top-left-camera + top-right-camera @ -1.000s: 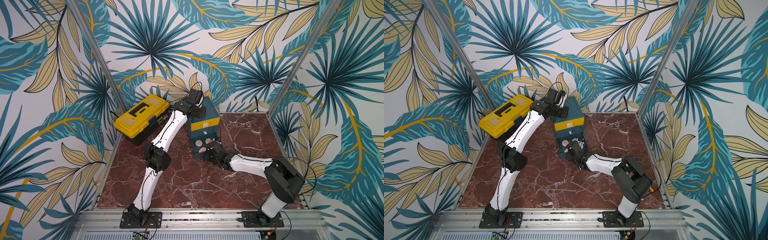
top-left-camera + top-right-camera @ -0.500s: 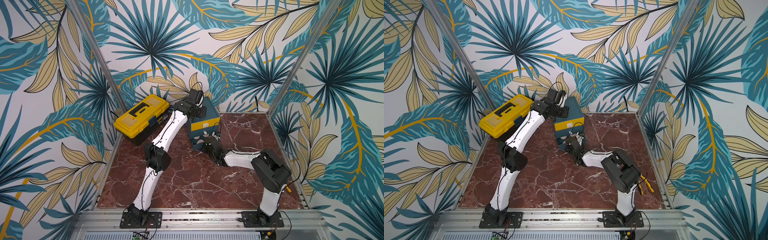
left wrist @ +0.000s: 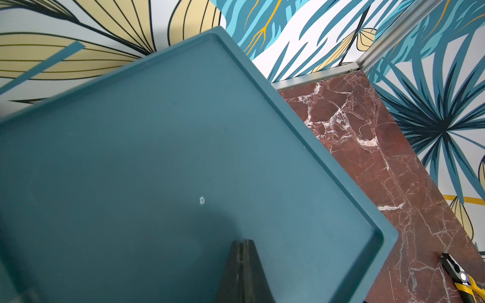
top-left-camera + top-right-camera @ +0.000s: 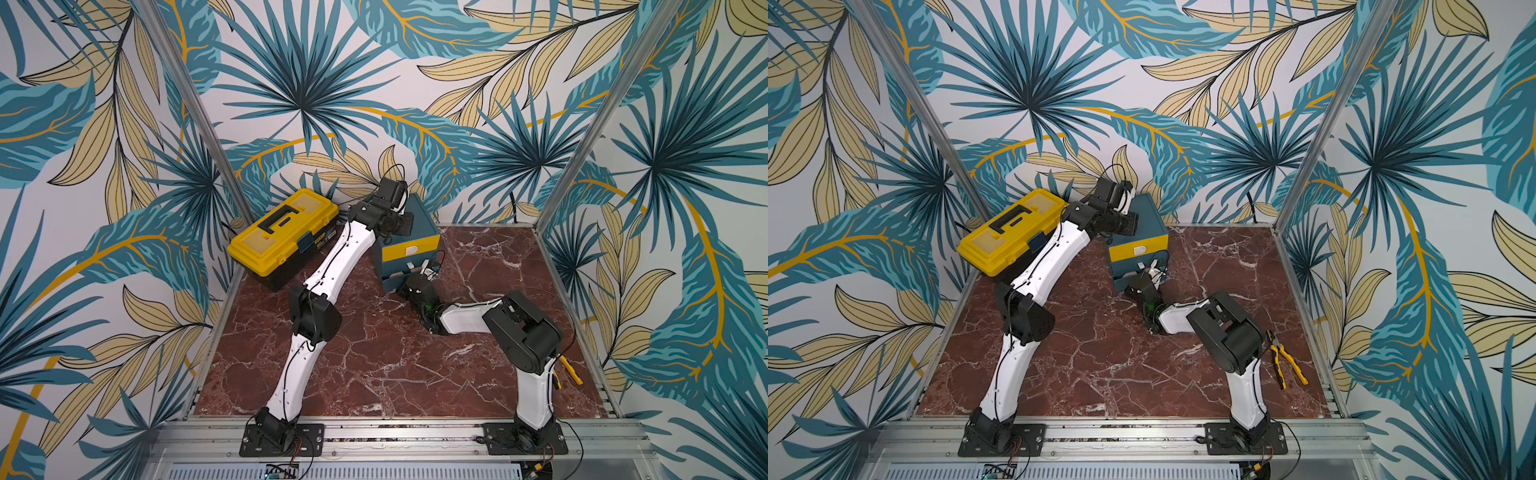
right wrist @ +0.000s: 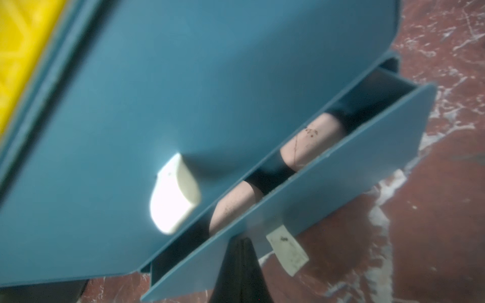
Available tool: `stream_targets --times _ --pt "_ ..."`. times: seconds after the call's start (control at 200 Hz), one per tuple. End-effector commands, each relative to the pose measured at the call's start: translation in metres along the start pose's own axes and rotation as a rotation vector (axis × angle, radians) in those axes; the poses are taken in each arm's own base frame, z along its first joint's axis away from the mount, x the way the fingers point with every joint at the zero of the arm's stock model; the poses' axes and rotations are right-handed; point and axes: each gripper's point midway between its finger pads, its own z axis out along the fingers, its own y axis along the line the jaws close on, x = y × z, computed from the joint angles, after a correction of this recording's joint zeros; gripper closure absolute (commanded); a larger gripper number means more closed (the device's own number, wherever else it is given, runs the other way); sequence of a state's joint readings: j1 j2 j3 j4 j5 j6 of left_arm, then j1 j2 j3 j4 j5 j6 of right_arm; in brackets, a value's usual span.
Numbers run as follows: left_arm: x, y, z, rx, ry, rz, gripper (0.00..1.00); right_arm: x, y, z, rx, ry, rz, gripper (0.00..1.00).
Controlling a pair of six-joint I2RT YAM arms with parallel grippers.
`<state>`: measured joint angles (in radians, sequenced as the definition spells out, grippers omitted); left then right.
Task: Put the bluetooth earphones in the drawer according to color
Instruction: Close the drawer of the storage box.
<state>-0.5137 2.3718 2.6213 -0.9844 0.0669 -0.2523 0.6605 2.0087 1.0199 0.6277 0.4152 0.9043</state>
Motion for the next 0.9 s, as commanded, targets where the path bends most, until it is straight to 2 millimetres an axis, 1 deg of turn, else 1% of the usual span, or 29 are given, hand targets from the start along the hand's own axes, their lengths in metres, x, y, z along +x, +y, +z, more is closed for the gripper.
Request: stream_targets --times 0.0,0.185,0.431,0.571,0.626,0.711,0.761,0.771,0.797,0.802,0.817,0.897 --pt "0.073 0.017 0.036 -0.051 0.249 -0.004 1.00 -0.004 0.000 0.006 -0.024 -0.049 0.007 1.00" --pt "0.074 0.017 0.037 -0.051 0.253 -0.003 1.00 -0.004 0.001 0.015 -0.020 -0.041 0.008 1.00" --pt "0.078 0.016 0.038 -0.051 0.263 0.001 1.00 -0.008 0.007 0.017 -0.039 -0.050 0.001 1.00" --pt "0.076 0.015 0.036 -0.051 0.260 0.006 1.00 -0.009 0.010 0.019 -0.051 -0.050 0.000 1.00" --pt "0.076 0.015 0.034 -0.052 0.259 0.007 1.00 -0.009 0.013 0.017 -0.062 -0.041 -0.007 1.00" --pt "0.074 0.015 0.030 -0.061 0.253 0.017 1.00 -0.011 0.014 0.003 -0.073 -0.023 -0.005 1.00" --pt "0.071 0.013 0.025 -0.065 0.241 0.023 0.99 -0.015 0.016 -0.011 -0.069 -0.017 -0.020 1.00" --pt "0.072 0.013 0.026 -0.066 0.241 0.025 0.99 -0.015 0.014 -0.014 -0.061 -0.013 -0.024 1.00" --pt "0.073 0.014 0.027 -0.071 0.242 0.029 0.98 -0.018 0.015 -0.023 -0.057 -0.008 -0.028 0.97" --pt "0.067 0.012 0.021 -0.067 0.227 0.030 0.97 -0.018 0.015 -0.025 -0.056 -0.006 -0.029 0.97" --pt "0.061 0.010 0.013 -0.066 0.207 0.034 0.96 -0.019 0.015 -0.030 -0.057 -0.001 -0.034 0.95" --pt "0.049 0.008 -0.001 -0.081 0.165 0.049 0.83 -0.026 0.019 -0.062 -0.063 0.011 -0.070 0.89"
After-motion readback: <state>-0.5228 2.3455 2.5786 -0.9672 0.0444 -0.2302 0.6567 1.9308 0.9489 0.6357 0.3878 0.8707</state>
